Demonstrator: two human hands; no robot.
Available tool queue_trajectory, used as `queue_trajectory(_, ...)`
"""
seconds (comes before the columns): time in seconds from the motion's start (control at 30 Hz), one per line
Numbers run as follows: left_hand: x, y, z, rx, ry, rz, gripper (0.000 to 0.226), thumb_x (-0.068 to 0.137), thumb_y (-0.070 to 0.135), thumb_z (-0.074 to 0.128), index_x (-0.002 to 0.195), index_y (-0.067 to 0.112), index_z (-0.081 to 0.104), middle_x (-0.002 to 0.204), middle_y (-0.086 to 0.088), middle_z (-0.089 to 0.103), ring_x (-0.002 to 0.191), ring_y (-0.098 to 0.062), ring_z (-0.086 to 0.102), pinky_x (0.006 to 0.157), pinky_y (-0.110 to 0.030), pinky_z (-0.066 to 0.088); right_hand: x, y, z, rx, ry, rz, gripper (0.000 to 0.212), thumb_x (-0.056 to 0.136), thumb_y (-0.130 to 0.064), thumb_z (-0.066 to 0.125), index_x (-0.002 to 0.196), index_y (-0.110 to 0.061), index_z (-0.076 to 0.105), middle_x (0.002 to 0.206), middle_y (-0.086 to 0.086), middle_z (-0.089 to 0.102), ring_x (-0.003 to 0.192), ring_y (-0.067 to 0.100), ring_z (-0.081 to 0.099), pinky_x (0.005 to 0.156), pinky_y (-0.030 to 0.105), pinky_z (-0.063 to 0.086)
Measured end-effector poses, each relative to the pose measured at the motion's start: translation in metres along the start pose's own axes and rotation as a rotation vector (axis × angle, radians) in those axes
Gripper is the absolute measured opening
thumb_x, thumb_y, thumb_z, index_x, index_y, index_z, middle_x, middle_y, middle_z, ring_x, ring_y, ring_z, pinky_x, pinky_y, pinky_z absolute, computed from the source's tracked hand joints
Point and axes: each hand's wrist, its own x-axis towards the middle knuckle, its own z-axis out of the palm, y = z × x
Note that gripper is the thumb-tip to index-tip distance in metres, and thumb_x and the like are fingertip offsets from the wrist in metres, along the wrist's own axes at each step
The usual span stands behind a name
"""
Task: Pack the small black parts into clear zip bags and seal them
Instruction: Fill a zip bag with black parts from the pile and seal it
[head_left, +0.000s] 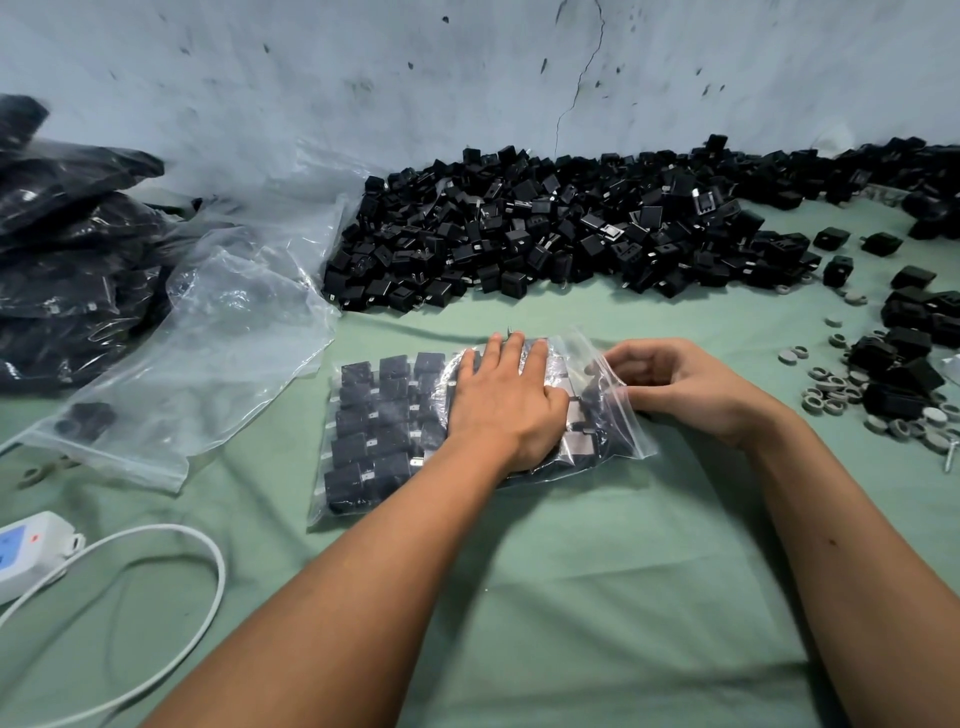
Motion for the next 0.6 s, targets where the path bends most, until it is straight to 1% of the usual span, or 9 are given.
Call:
queue_trajectory(0.1,0.000,0.000,0.000,0.001,0.004,-0.001,0.068,0.101,0.046,0.019,0.164,0.023,0.011,0.173,-0.006,0.006,0.159,-0.024,0.001,0.128,-0.051,0.002,0.002,0.000,0.004,-0.044,0.047,-0.039,0.028,0.086,-0.002,0.077,0.113,-0.002,0.072,0.104,0.019,0.077,0.093,0.027,0.071,0.083,0.035,0.059)
queue_trajectory(0.17,0.000,0.000,0.000,0.003,0.004,-0.003,0.068,0.101,0.046,0.019,0.164,0.022,0.011,0.173,-0.006,0.006,0.159,-0.024,0.001,0.128,-0.051,0.002,0.002,0.000,0.007,-0.048,0.061,-0.067,0.027,0.085,0.005,0.076,0.111,0.002,0.071,0.101,0.022,0.076,0.088,0.026,0.072,0.078,0.030,0.060)
queue_trajectory(0.33,-0.001,0.001,-0.001,-0.001,-0.001,-0.009,0.067,0.102,0.045,0.020,0.164,0.023,0.011,0.173,-0.006,0.006,0.159,-0.024,0.001,0.128,-0.051,0.001,0.006,-0.001,0.014,-0.036,0.085,-0.116,0.026,0.083,0.008,0.077,0.108,0.006,0.069,0.099,0.026,0.075,0.082,0.029,0.070,0.074,0.034,0.062)
queue_trajectory(0.4,-0.001,0.002,-0.002,-0.007,-0.004,-0.010,0.066,0.103,0.045,0.021,0.164,0.023,0.011,0.173,-0.006,0.006,0.159,-0.024,0.000,0.128,-0.051,0.001,0.007,0.000,0.017,-0.040,0.092,-0.108,0.022,0.083,0.005,0.079,0.104,0.001,0.072,0.096,0.021,0.076,0.078,0.029,0.070,0.069,0.036,0.061)
queue_trajectory(0.47,-0.001,0.002,-0.002,-0.007,-0.004,-0.010,0.066,0.103,0.045,0.021,0.164,0.023,0.011,0.173,-0.006,0.006,0.159,-0.024,0.000,0.128,-0.051,0.001,0.008,0.002,0.019,-0.027,0.102,-0.102,0.019,0.083,0.004,0.080,0.099,-0.003,0.075,0.092,0.016,0.076,0.073,0.028,0.071,0.064,0.034,0.061)
queue_trajectory(0.6,-0.001,0.002,-0.002,-0.005,-0.007,-0.006,0.065,0.104,0.043,0.021,0.164,0.022,0.011,0.173,-0.006,0.006,0.159,-0.024,0.000,0.128,-0.051,0.000,0.011,0.006,0.022,0.020,0.115,-0.116,0.018,0.081,0.007,0.080,0.095,-0.004,0.076,0.088,0.016,0.075,0.072,0.026,0.071,0.062,0.033,0.059)
